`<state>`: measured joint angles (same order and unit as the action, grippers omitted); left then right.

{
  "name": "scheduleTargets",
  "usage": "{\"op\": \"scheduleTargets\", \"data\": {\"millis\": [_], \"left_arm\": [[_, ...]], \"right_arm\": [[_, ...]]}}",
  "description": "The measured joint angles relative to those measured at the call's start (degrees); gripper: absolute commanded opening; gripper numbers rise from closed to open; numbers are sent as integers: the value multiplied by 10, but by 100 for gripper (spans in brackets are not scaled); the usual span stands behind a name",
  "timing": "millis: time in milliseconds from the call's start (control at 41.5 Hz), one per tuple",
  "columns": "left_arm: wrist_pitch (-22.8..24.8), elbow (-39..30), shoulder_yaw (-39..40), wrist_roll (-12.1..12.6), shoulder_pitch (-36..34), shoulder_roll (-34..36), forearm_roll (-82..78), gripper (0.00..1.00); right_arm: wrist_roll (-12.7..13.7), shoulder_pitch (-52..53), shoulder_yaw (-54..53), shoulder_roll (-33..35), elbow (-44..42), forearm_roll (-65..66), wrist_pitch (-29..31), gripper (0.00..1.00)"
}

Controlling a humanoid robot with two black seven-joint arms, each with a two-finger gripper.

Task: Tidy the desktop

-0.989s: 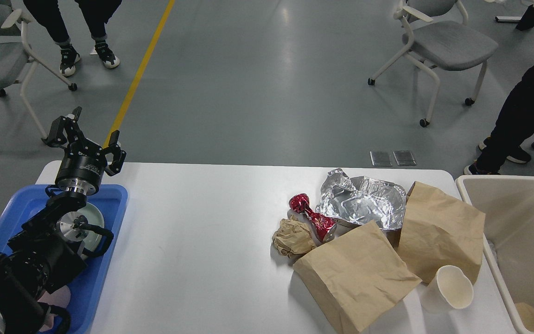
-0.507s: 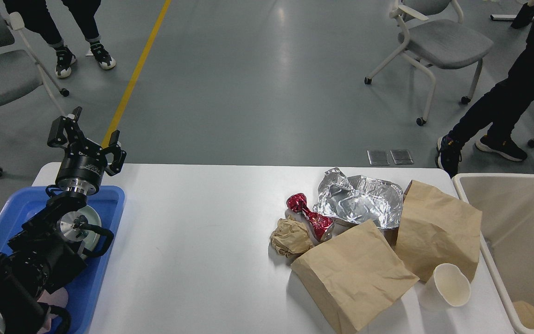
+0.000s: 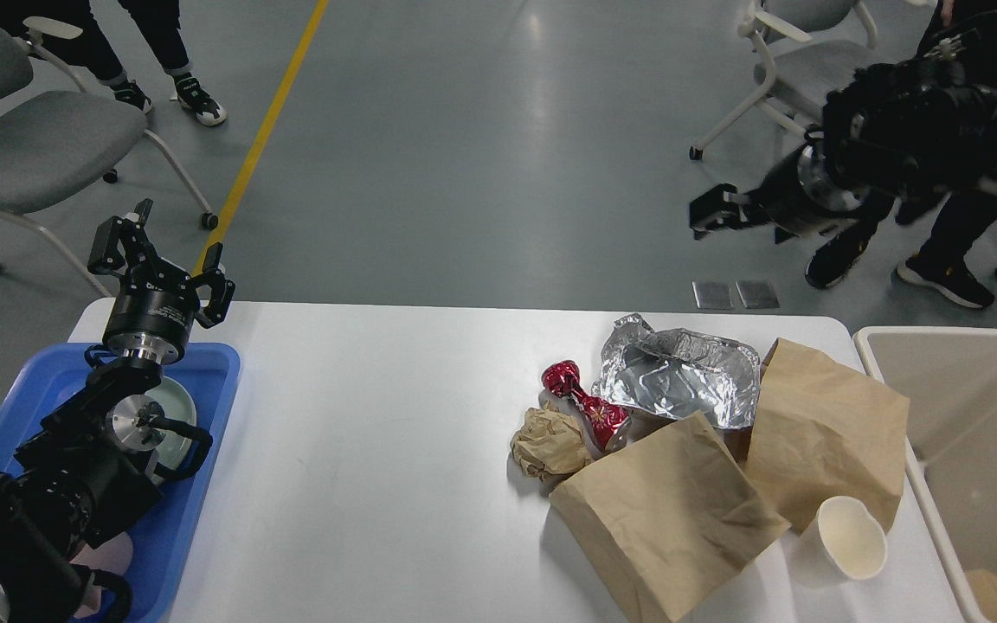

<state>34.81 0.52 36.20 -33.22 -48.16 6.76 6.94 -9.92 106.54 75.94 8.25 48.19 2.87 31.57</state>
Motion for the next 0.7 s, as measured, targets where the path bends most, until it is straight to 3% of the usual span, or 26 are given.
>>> {"op": "scheduleTargets", "data": {"millis": [121, 338, 507, 700], "left_arm": [[0, 0, 0, 0, 0, 0, 0, 97], [0, 0, 0, 0, 0, 0, 0, 97], [0, 0, 0, 0, 0, 0, 0, 97], [0, 0, 0, 0, 0, 0, 0, 97]], "right_arm": [[-3, 104, -18, -27, 90, -4, 109, 100], [-2, 177, -6, -21, 146, -3, 181, 100], [2, 91, 23, 41, 129, 5, 177, 100], [3, -61, 32, 128, 44, 12, 161, 100]]}}
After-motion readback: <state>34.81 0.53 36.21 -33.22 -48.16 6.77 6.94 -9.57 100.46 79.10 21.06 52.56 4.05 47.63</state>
